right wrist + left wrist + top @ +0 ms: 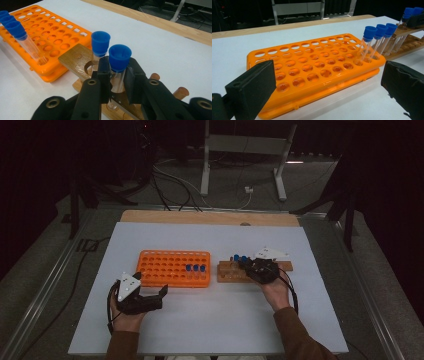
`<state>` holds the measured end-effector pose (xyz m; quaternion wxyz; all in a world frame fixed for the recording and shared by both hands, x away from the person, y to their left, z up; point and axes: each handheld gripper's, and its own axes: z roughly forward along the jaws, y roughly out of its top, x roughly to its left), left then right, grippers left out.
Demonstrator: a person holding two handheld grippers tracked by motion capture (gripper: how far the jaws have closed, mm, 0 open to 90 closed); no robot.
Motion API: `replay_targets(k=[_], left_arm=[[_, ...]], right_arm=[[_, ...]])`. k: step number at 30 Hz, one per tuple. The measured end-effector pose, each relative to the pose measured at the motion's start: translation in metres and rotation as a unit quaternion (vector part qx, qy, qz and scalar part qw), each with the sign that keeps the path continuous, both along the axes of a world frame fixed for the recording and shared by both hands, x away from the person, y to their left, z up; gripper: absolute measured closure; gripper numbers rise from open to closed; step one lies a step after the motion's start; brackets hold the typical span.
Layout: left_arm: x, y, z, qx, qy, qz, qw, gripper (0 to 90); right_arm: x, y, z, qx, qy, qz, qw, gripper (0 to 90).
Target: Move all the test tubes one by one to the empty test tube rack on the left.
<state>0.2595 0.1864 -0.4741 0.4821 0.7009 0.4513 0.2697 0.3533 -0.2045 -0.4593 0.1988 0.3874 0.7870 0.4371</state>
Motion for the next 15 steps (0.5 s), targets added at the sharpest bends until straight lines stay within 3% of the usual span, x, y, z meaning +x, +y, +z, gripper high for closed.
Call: replay_targets(k=[15], left_arm=[[0.001, -0.001, -0.001, 0.002, 0.002, -0.001, 1.0, 0.8]], right_arm=[[-0.003, -0.005, 0.012, 0.012, -0.008, -0.001, 0.9999, 77.1]])
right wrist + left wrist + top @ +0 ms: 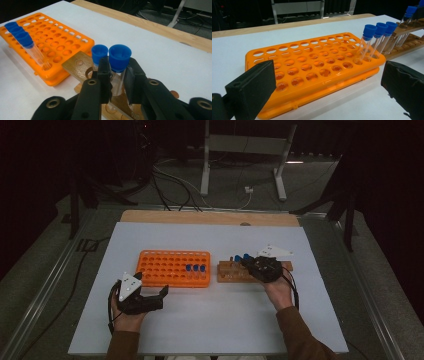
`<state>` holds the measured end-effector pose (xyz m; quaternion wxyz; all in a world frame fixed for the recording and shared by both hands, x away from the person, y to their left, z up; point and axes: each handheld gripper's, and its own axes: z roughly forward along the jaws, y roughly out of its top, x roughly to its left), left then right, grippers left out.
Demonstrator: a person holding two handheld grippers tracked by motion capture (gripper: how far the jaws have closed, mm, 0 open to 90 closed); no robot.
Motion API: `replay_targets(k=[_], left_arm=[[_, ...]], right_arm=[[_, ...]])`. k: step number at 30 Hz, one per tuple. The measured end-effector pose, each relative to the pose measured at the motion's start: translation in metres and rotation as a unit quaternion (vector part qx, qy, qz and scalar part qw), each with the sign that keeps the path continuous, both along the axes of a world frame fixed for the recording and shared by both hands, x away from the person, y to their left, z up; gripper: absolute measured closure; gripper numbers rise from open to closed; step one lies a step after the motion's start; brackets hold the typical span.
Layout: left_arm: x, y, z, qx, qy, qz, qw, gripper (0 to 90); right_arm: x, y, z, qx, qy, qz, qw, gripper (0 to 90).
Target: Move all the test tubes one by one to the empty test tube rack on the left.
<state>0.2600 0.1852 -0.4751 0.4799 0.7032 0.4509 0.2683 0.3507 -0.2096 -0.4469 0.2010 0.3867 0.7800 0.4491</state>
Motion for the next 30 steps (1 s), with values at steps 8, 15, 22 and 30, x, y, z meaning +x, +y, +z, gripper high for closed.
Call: replay_targets(k=[8, 15, 22, 30], left_arm=[[0.0, -0.001, -0.001, 0.003, 0.001, -0.002, 1.0, 0.9], [0.0, -0.003, -0.001, 0.004, 0.002, -0.003, 1.0, 0.8], [0.0, -0.004, -0.001, 0.005, 0.001, -0.003, 1.0, 0.8], [0.0, -0.004, -0.001, 0.007, 0.001, -0.004, 1.0, 0.8]], right_arm=[[-0.002, -0.002, 0.011, 0.006, -0.011, 0.001, 0.9999, 77.0], [-0.004, -0.005, 0.021, 0.018, -0.017, 0.001, 0.9997, 77.1], [-0.005, -0.007, 0.033, 0.017, -0.022, 0.0, 0.9996, 77.1], [-0.009, -0.006, 0.046, 0.017, -0.028, 0.002, 0.9994, 77.1]])
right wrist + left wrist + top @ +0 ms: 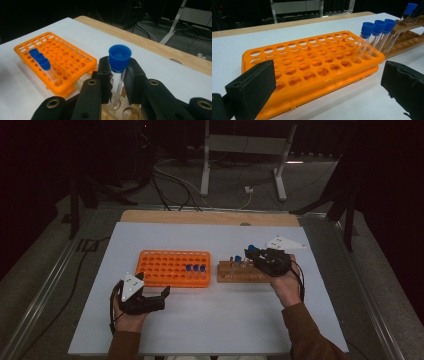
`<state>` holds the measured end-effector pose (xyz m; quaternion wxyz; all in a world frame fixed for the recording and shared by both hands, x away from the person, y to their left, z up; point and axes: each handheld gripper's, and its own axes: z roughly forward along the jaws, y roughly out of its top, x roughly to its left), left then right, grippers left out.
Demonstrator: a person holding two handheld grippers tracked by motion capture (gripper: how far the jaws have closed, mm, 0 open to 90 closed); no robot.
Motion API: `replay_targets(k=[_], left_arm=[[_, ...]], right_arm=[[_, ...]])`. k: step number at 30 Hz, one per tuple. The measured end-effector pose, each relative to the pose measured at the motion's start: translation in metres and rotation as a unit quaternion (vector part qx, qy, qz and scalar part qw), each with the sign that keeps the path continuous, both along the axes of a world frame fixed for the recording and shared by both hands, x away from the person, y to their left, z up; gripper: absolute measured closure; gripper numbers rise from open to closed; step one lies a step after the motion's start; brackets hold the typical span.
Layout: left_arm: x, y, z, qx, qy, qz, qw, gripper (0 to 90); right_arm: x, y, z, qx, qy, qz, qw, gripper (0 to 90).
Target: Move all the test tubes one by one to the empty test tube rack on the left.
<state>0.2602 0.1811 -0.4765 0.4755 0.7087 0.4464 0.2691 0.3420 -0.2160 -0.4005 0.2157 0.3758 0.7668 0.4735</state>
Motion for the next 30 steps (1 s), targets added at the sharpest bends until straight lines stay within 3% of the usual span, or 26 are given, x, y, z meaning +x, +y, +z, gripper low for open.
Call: replay_targets(k=[11, 23, 30], left_arm=[[0.0, -0.004, 0.002, 0.003, -0.008, 0.0, 1.0, 0.8], [-0.001, -0.009, 0.006, 0.0, -0.014, -0.004, 0.9999, 0.8], [-0.001, -0.016, 0.012, -0.005, -0.013, -0.021, 0.9997, 0.9]], right_arm=[[-0.007, 0.004, 0.009, 0.01, 0.0, 0.02, 0.9997, 77.0], [-0.017, 0.019, 0.006, 0.017, 0.008, 0.048, 0.9987, 77.0], [-0.019, 0.025, 0.004, 0.027, 0.016, 0.061, 0.9977, 77.0]])
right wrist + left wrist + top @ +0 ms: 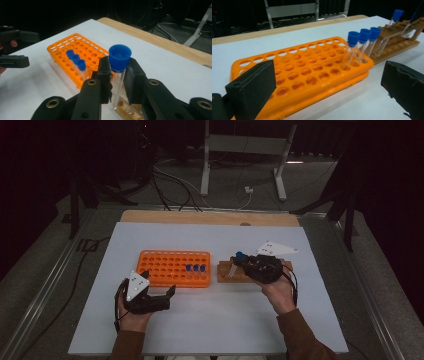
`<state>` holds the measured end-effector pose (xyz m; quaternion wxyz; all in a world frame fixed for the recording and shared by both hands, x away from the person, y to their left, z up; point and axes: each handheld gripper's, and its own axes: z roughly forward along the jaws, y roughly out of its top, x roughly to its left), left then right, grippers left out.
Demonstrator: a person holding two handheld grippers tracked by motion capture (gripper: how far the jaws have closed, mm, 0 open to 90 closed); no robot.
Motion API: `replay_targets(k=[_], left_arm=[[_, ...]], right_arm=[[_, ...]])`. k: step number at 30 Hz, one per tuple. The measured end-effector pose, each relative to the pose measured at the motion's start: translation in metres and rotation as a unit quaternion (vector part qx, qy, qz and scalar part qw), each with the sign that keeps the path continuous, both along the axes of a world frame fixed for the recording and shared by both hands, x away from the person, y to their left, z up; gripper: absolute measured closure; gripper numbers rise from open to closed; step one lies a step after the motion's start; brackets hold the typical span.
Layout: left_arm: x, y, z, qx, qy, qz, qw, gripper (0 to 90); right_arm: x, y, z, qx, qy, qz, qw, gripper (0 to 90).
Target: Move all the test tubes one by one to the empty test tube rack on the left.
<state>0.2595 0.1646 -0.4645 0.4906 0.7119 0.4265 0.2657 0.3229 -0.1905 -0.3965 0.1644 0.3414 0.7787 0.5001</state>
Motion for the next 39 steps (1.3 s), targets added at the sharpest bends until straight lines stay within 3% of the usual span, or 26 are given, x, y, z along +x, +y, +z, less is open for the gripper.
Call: replay_targets(k=[15, 22, 39], left_arm=[[0.009, -0.029, 0.026, 0.015, -0.009, -0.053, 0.9984, 1.0], [0.015, -0.043, 0.034, -0.003, -0.019, -0.072, 0.9972, 0.9], [0.018, -0.06, 0.029, -0.018, -0.001, -0.097, 0.9951, 1.5]], right_arm=[[-0.007, 0.021, 0.001, -0.005, 0.006, 0.031, 0.9995, 77.0], [-0.01, 0.032, 0.005, -0.002, 0.004, 0.046, 0.9989, 76.9], [-0.017, 0.06, 0.003, -0.006, 0.008, 0.077, 0.9969, 76.9]])
